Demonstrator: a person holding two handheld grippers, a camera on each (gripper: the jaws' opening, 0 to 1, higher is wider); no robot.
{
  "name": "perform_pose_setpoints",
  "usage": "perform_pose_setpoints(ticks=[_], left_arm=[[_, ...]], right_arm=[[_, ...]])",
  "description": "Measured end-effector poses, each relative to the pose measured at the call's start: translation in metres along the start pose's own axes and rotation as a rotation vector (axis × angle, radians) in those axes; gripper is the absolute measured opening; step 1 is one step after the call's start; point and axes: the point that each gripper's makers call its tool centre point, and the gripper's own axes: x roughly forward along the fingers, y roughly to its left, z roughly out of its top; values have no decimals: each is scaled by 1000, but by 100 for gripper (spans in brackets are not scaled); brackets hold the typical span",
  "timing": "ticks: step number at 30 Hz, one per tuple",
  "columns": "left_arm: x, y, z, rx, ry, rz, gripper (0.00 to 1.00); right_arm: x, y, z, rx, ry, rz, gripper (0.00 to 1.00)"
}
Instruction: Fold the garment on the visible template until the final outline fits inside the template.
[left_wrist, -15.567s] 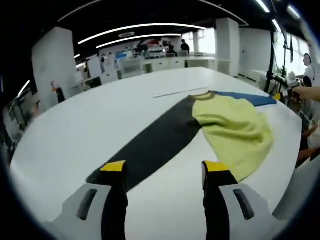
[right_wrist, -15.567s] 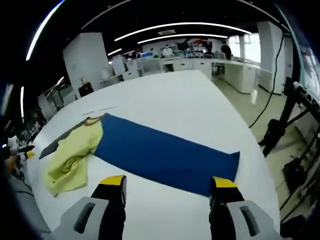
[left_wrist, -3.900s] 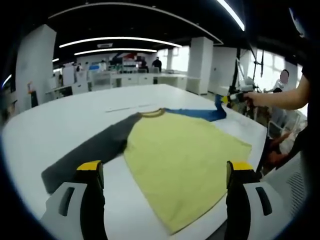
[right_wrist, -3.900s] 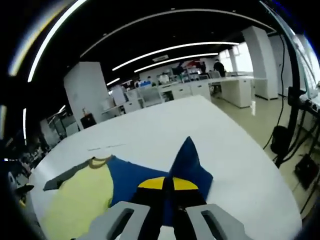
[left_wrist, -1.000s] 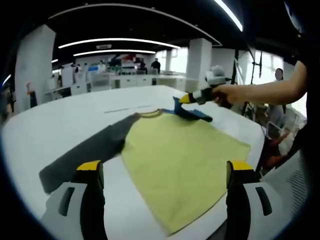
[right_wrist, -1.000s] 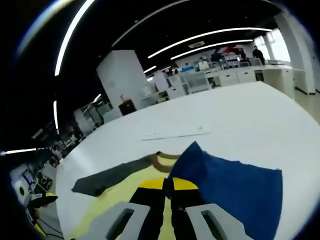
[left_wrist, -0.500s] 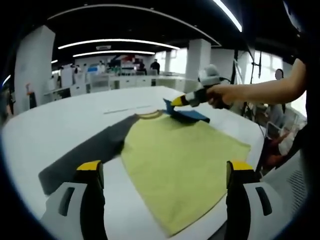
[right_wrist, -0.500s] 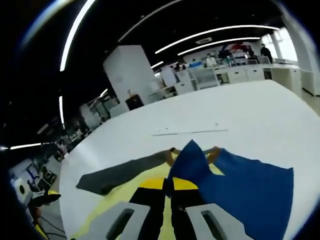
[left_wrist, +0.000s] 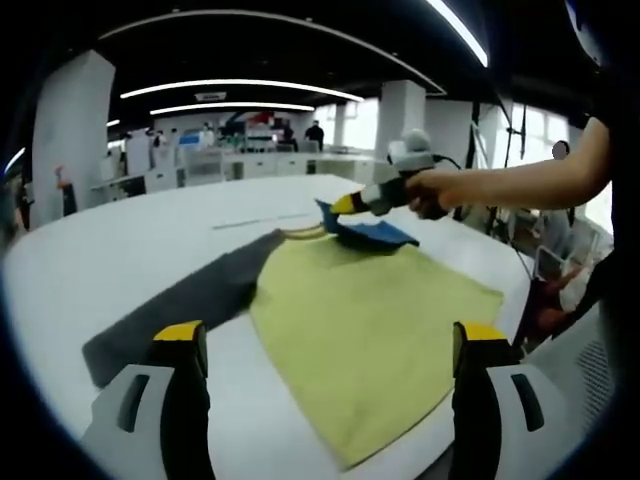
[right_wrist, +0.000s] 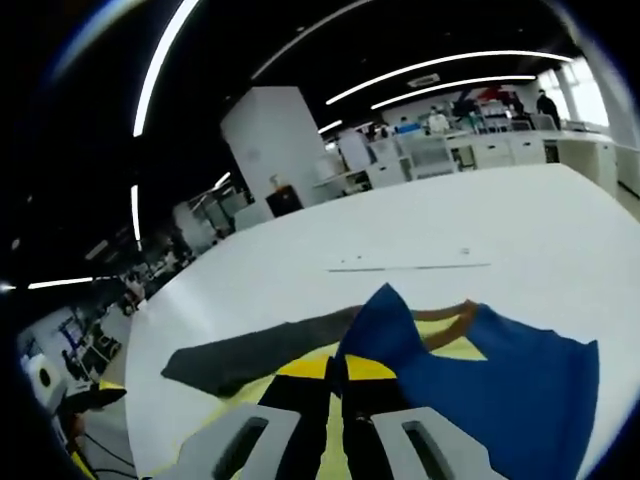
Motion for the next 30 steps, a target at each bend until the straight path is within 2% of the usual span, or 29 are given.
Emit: perform_pose_setpoints(ticks=[8,24,30], left_arm=[[-5,8,-2,3,4,17,99],[-10,14,-5,-10,7,48,99],[-10,15,-4,-11,4,48,99]], right_arm=[[13,17,7,-19,3,35,0],[32,51,0,-61,44,116,0],[35,68,-9,-82,73,169,0]])
